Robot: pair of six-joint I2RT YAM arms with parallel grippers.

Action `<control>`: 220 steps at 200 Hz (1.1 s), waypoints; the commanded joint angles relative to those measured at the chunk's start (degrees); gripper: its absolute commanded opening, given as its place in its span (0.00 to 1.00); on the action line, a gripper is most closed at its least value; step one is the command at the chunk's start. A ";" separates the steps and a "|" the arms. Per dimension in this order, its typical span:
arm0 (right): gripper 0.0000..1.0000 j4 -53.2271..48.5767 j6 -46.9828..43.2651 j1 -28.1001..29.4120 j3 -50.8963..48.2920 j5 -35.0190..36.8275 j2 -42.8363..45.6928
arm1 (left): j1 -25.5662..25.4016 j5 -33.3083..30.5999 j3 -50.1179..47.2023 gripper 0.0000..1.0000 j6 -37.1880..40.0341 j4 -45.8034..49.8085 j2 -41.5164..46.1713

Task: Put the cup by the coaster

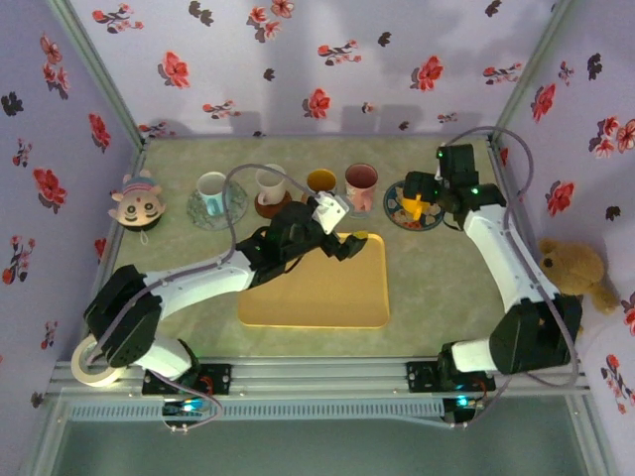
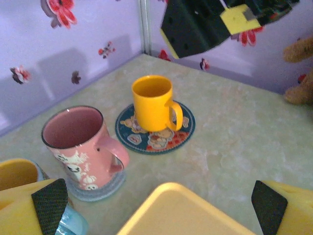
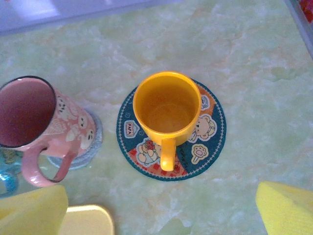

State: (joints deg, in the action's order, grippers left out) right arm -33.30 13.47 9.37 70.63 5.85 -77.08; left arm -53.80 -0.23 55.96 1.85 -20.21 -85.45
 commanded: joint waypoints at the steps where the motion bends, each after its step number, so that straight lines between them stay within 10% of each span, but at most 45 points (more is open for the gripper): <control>1: 1.00 -1.68 -1.25 -0.01 -1.65 -0.92 4.38 | -0.52 -2.72 2.37 1.00 1.15 0.89 3.82; 220: 1.00 19.34 -6.25 0.00 -28.45 -1.81 35.41 | 5.71 -25.75 -12.34 1.00 9.04 19.70 38.14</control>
State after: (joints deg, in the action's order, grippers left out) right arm -21.45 7.53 9.37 45.43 1.89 -44.05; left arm -49.89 -22.22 45.71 9.65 -3.22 -50.63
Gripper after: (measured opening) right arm 0.996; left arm 0.997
